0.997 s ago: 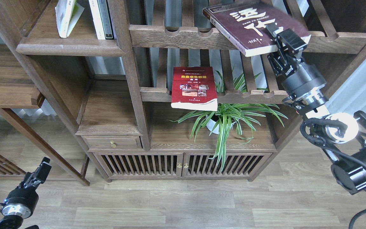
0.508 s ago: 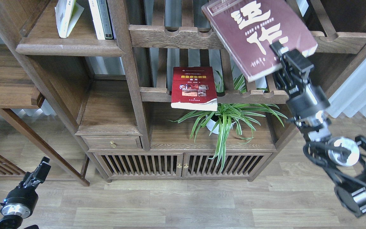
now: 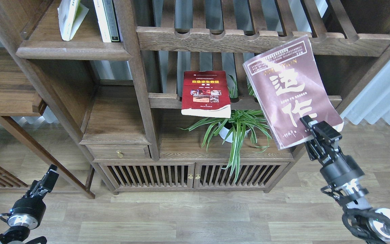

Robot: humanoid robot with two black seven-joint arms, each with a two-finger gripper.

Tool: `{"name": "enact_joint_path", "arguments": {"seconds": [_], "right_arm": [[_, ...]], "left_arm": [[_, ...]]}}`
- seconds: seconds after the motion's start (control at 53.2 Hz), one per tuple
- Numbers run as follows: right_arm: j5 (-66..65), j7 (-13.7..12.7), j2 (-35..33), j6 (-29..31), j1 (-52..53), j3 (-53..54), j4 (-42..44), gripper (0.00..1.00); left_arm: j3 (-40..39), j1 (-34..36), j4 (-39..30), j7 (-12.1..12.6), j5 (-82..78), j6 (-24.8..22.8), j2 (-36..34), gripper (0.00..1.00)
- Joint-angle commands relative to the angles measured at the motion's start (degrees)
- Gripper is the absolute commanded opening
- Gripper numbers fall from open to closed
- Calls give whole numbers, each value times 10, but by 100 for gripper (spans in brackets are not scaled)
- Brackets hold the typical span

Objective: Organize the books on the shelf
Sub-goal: 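Pull the dark red book down off the shelf with the right gripper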

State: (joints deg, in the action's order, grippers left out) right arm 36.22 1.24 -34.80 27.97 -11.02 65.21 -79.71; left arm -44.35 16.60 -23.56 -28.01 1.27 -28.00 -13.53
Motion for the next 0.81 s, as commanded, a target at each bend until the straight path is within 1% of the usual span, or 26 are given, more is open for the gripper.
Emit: {"name": "enact_joint_path", "arguments": {"seconds": [0.0, 0.113, 0.207, 0.245, 0.433, 0.602, 0.79], "right_arm": [[0, -2, -13, 0, -20, -4, 27, 4], [-1, -5, -22, 0, -38, -10, 39, 4], [-3, -19, -19, 0, -51, -30, 55, 4], [-3, -21, -18, 0, -51, -36, 58, 4], [-11, -31, -18, 0, -46, -108, 75, 4], [-23, -31, -13, 0, -28, -162, 90, 4], [-41, -31, 19, 0, 13, -194, 101, 4]], "left_arm": [[5, 0, 0, 0, 0, 0, 4, 100], [15, -2, -7, 0, 0, 0, 8, 100], [34, -2, -11, 0, 0, 0, 8, 100], [37, -2, -11, 0, 0, 0, 8, 100], [67, 0, -8, 0, -2, 0, 8, 100], [68, 8, -13, 0, -1, 0, 24, 100], [69, 28, -12, 0, -6, 0, 53, 100]]}}
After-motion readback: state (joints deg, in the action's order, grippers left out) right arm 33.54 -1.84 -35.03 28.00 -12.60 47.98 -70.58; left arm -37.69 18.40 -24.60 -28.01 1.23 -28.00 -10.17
